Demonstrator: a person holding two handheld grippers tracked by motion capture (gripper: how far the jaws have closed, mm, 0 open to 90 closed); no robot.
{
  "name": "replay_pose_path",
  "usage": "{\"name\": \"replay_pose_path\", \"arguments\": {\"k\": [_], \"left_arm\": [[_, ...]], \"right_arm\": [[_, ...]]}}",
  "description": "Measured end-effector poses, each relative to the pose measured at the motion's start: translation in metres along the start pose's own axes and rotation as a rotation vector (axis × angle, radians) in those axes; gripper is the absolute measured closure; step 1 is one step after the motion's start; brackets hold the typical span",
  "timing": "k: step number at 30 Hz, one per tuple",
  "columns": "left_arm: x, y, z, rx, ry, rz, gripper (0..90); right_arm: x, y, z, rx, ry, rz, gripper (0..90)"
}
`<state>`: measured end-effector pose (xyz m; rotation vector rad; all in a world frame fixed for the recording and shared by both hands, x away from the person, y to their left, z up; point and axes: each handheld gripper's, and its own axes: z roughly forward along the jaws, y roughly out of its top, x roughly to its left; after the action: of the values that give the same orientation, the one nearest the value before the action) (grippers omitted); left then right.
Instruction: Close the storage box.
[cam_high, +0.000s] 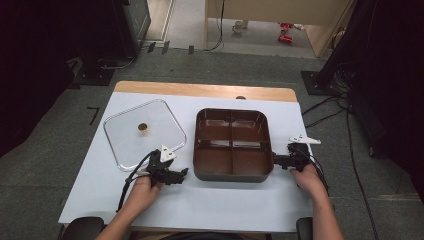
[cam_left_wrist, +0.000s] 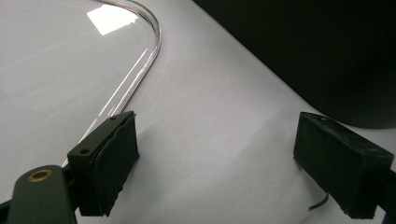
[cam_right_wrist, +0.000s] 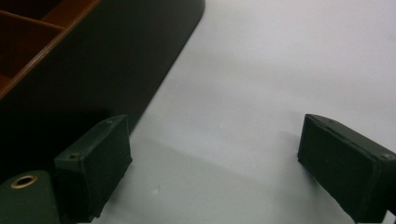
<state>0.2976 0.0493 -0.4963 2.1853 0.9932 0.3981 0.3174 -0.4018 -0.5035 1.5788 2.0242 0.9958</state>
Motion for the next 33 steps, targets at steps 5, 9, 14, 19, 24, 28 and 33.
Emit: {"name": "replay_pose_path", "arguments": {"k": [5,9,14,19,24,28,33], "left_arm": [[-0.001,0.003,0.000,0.027,0.004,0.015,13.7],[-0.002,0.007,-0.003,0.059,0.016,0.076,13.8],[0.003,0.011,-0.011,0.057,-0.040,0.067,13.9],[0.007,0.016,-0.020,0.039,-0.091,0.058,14.6],[0.012,0.020,-0.025,0.038,-0.102,0.044,15.0],[0.018,0.023,-0.029,0.036,-0.081,0.046,15.6],[0.028,0.027,-0.035,0.034,-0.055,0.045,17.5]], "right_arm": [[0.000,0.000,0.000,0.000,0.000,-0.001,9.0],[0.000,0.000,0.000,0.000,0.000,0.000,9.0],[0.000,0.000,0.000,0.000,0.000,-0.001,9.0],[0.000,0.000,0.000,0.000,0.000,0.000,9.0],[0.000,0.000,0.000,0.000,0.000,0.000,9.1],[0.000,0.000,0.000,0.000,0.000,0.000,9.0],[0.000,0.000,0.000,0.000,0.000,-0.001,9.0]]}}
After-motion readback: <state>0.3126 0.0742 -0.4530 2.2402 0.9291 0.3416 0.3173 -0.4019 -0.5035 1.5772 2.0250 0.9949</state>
